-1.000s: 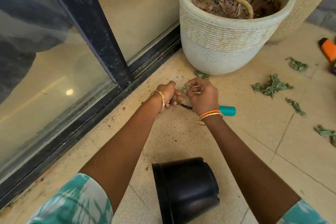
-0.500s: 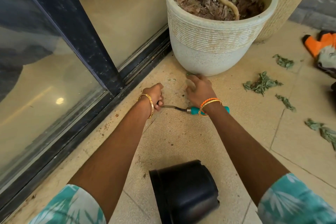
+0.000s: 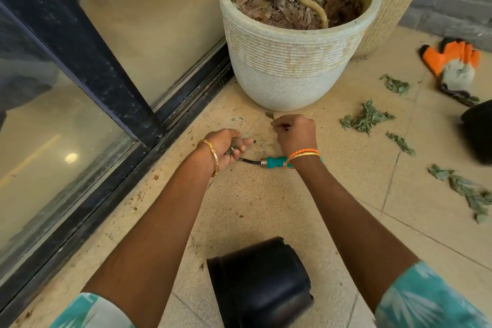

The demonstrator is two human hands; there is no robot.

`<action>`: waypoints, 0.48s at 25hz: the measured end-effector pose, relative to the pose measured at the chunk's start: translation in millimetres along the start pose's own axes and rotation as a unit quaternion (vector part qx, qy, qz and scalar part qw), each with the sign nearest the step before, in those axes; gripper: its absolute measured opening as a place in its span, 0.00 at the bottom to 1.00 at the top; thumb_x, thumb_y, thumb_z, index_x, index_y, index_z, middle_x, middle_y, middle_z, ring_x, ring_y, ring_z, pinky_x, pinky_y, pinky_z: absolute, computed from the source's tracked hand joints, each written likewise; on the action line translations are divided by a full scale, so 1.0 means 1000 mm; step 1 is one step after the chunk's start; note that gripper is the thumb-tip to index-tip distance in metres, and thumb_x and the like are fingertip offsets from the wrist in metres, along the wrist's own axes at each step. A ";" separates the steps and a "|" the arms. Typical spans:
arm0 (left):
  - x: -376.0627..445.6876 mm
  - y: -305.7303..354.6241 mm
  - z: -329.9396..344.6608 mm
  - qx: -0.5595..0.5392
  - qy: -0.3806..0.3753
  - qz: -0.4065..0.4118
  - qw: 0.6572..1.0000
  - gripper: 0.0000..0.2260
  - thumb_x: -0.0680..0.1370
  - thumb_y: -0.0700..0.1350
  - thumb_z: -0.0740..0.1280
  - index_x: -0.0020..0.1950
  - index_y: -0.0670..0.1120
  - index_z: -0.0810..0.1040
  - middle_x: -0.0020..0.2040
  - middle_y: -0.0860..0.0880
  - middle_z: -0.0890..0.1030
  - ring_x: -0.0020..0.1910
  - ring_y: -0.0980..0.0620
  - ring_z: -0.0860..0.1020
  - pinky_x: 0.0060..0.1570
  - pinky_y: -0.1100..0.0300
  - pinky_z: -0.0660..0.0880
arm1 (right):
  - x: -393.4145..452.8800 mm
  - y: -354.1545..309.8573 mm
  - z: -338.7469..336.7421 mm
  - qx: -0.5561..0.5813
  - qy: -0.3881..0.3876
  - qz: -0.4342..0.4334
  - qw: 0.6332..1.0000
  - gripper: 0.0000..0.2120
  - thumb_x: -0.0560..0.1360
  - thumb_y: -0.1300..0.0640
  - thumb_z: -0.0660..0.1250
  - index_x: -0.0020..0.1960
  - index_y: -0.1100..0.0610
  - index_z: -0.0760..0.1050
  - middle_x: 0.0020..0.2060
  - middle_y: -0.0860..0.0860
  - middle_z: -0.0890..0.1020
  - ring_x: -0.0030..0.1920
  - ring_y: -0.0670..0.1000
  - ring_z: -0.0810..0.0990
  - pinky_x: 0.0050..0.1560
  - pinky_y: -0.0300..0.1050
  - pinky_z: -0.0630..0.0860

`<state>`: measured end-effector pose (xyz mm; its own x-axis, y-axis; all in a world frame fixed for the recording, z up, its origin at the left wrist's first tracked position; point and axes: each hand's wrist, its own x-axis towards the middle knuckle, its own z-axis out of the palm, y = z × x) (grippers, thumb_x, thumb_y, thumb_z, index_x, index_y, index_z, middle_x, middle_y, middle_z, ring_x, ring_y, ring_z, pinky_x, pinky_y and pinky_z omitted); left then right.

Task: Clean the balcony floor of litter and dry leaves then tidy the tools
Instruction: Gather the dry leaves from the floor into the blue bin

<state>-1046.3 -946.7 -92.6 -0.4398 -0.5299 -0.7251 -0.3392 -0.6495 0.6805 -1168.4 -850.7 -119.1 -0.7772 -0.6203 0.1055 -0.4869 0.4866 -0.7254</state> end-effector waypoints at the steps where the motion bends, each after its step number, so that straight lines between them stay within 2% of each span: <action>1: -0.003 0.000 0.006 0.003 -0.015 -0.003 1.000 0.06 0.81 0.35 0.56 0.51 0.39 0.71 0.41 0.41 0.81 0.27 0.55 0.77 0.22 0.68 0.71 | -0.008 0.000 -0.011 0.067 0.009 0.022 0.997 0.11 0.71 0.70 0.64 0.45 0.61 0.83 0.40 0.54 0.85 0.41 0.50 0.82 0.45 0.28 0.74; 3: -0.005 -0.002 0.021 0.005 -0.035 -0.005 0.999 0.11 0.81 0.32 0.53 0.59 0.37 0.71 0.54 0.37 0.80 0.46 0.47 0.81 0.37 0.64 0.78 | -0.024 0.001 -0.033 0.149 -0.015 0.049 0.988 0.09 0.71 0.68 0.67 0.43 0.58 0.83 0.37 0.51 0.84 0.38 0.45 0.81 0.43 0.27 0.75; 4: -0.008 -0.002 0.030 0.008 -0.045 -0.005 0.999 0.13 0.81 0.30 0.53 0.62 0.36 0.71 0.57 0.37 0.79 0.52 0.44 0.79 0.44 0.59 0.78 | -0.030 0.001 -0.042 0.174 -0.035 0.054 0.983 0.08 0.71 0.68 0.68 0.42 0.57 0.82 0.37 0.51 0.84 0.38 0.45 0.82 0.44 0.31 0.77; 5: -0.013 -0.002 0.039 0.012 -0.059 -0.006 0.998 0.15 0.80 0.30 0.52 0.64 0.36 0.71 0.57 0.37 0.78 0.55 0.42 0.78 0.47 0.55 0.77 | -0.033 0.003 -0.049 0.199 -0.046 0.063 0.977 0.09 0.70 0.68 0.69 0.42 0.55 0.80 0.37 0.52 0.84 0.39 0.47 0.82 0.46 0.37 0.79; 7: -0.023 -0.002 0.060 0.005 -0.092 -0.011 0.996 0.15 0.81 0.30 0.52 0.64 0.37 0.72 0.51 0.39 0.78 0.52 0.41 0.78 0.50 0.49 0.75 | -0.036 0.008 -0.065 0.238 -0.049 0.095 0.965 0.14 0.69 0.68 0.71 0.46 0.53 0.73 0.38 0.54 0.84 0.41 0.51 0.84 0.46 0.46 0.81; 10: -0.040 -0.007 0.096 0.015 -0.130 -0.009 0.991 0.13 0.81 0.32 0.53 0.56 0.38 0.76 0.46 0.40 0.77 0.43 0.43 0.77 0.52 0.44 0.74 | -0.045 0.022 -0.091 0.242 -0.046 0.110 0.963 0.24 0.66 0.67 0.74 0.54 0.52 0.66 0.36 0.54 0.84 0.38 0.50 0.84 0.44 0.48 0.81; 12: -0.049 -0.016 0.125 0.048 -0.138 -0.004 0.989 0.14 0.82 0.32 0.51 0.48 0.39 0.76 0.44 0.41 0.76 0.38 0.47 0.76 0.49 0.47 0.77 | -0.055 0.037 -0.112 0.219 -0.012 0.114 0.969 0.25 0.65 0.66 0.75 0.54 0.52 0.66 0.34 0.54 0.83 0.34 0.47 0.82 0.42 0.45 0.81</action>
<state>-1123.5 -842.4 -55.0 -0.6430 -0.3471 -0.6827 -0.4150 -0.5912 0.6915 -1188.4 -729.3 -75.4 -0.8325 -0.5444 -0.1026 -0.0849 0.3083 -0.9475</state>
